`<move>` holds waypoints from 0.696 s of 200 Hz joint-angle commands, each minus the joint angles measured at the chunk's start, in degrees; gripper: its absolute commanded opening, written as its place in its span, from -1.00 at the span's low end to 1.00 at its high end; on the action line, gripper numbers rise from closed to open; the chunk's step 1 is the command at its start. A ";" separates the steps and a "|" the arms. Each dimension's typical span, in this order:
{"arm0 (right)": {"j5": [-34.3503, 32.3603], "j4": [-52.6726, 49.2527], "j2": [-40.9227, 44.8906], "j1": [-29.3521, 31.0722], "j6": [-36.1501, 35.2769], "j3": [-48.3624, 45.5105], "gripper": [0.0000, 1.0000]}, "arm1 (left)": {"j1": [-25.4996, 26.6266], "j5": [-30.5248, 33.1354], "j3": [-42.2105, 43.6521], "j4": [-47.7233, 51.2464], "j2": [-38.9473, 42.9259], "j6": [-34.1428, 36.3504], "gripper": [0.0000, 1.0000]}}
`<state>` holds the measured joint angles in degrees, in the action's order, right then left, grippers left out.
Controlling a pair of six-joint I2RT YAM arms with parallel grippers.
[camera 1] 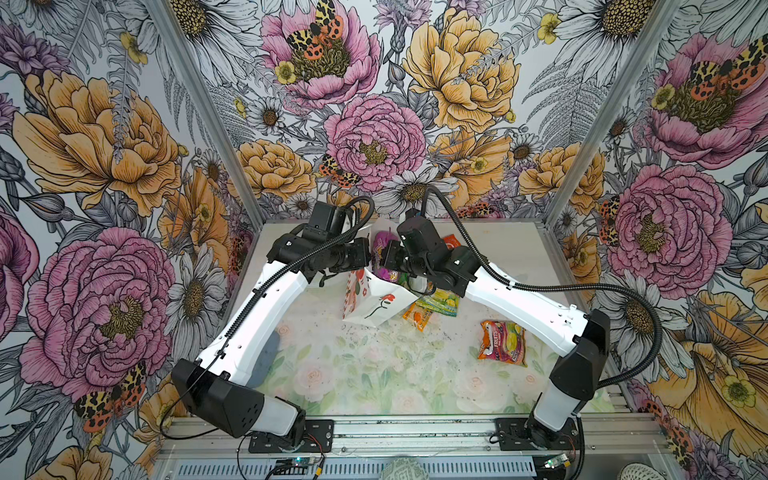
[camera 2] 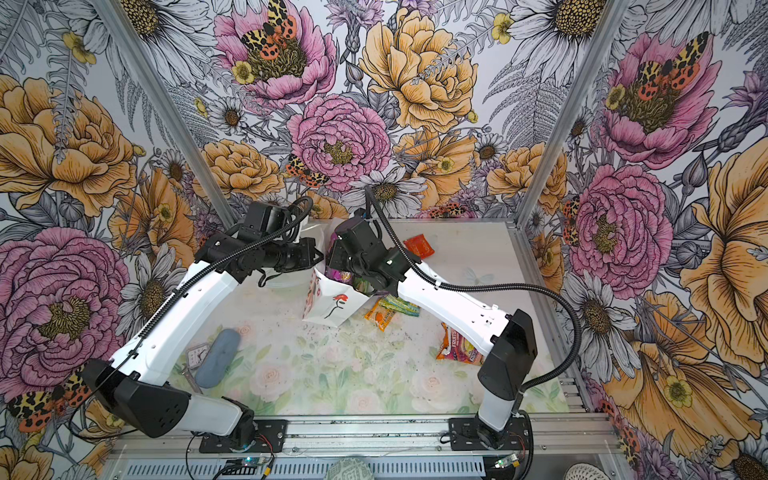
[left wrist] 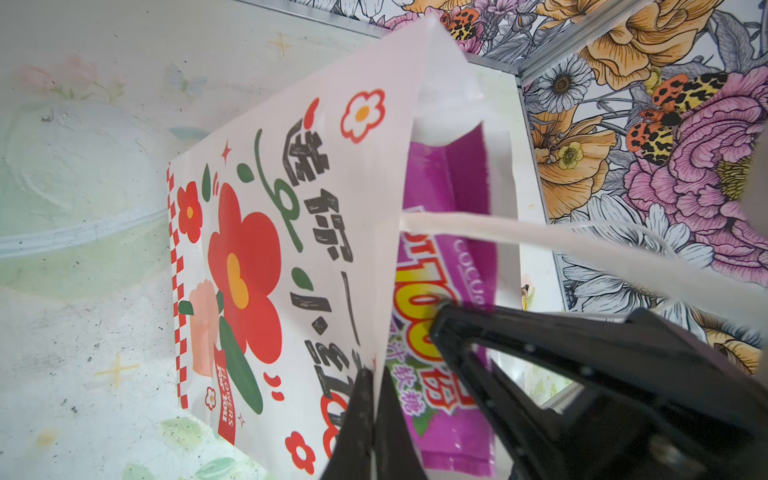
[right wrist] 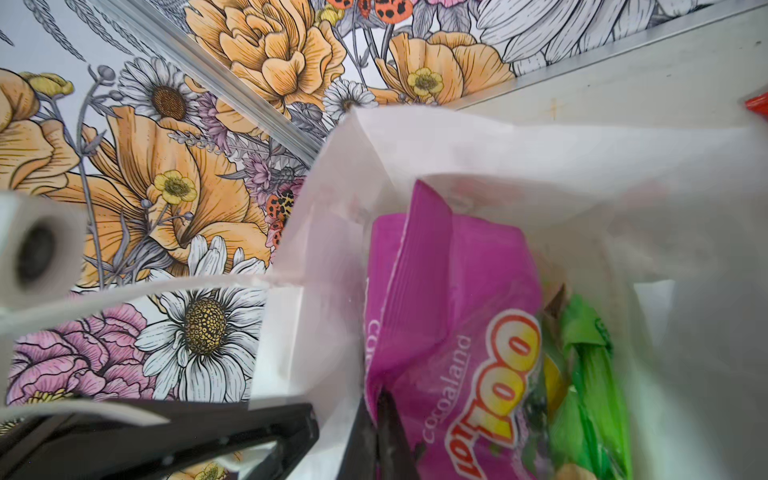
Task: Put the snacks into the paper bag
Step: 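Lower the purple candy bag into the paper bag held by the left gripper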
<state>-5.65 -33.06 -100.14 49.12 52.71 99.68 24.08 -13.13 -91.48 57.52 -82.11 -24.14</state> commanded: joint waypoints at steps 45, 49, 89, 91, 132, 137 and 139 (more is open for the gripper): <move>4.24 6.34 -4.09 0.18 -1.20 2.58 -1.00 | -0.51 -3.04 0.93 -3.20 3.08 -0.93 -1.00; 4.04 6.34 -4.03 0.18 -1.72 2.39 -1.00 | -0.59 -3.09 0.95 -3.20 3.09 -0.91 -1.00; 2.43 6.30 -3.92 -0.72 -1.73 -0.79 -1.00 | -1.18 -4.54 2.33 -3.73 3.95 0.18 -1.00; 2.41 6.26 -3.97 -0.77 -1.73 -0.98 -1.00 | -1.24 -4.54 2.42 -3.82 4.01 0.24 -1.00; 0.48 4.58 -4.45 -0.71 -2.25 -2.77 -1.00 | -1.88 -5.55 3.45 -5.27 4.60 0.47 -1.00; 0.42 4.57 -4.45 -0.73 -2.37 -2.88 -1.00 | -1.92 -5.71 3.50 -5.39 4.68 0.58 -1.00; 0.41 4.58 -4.43 -0.77 -2.42 -2.97 -1.00 | -1.99 -5.80 3.61 -5.44 4.79 0.63 -1.00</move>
<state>-3.44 -31.40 -105.51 48.71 51.40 96.64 23.00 -16.49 -88.29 56.47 -79.31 -24.08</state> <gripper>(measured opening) 0.046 0.050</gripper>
